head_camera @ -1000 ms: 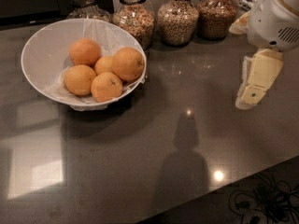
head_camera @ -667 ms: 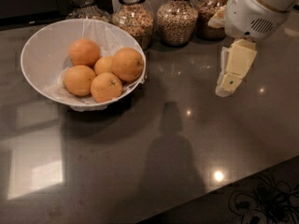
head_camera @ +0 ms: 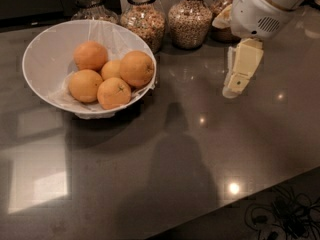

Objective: Pick orange from white bowl

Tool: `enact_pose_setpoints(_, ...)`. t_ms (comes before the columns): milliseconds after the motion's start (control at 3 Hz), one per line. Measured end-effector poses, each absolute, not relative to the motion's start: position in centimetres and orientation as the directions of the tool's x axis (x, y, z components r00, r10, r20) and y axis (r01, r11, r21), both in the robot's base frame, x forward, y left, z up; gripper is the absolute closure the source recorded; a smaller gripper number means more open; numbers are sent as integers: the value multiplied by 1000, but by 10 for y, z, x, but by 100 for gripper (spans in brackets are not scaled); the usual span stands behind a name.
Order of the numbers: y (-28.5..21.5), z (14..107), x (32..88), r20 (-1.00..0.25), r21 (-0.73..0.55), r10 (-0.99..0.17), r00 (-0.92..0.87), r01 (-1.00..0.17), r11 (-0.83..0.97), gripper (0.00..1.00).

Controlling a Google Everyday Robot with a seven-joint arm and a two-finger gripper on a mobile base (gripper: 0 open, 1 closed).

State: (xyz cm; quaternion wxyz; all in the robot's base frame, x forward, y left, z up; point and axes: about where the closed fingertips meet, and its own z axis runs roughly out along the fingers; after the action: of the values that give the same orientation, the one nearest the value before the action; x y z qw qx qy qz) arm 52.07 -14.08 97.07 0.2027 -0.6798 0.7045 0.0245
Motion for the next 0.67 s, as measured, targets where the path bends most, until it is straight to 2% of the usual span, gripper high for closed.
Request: enact_pose_setpoints(667,-94,976,569,-449,-288,-884,130,-958,6,0)
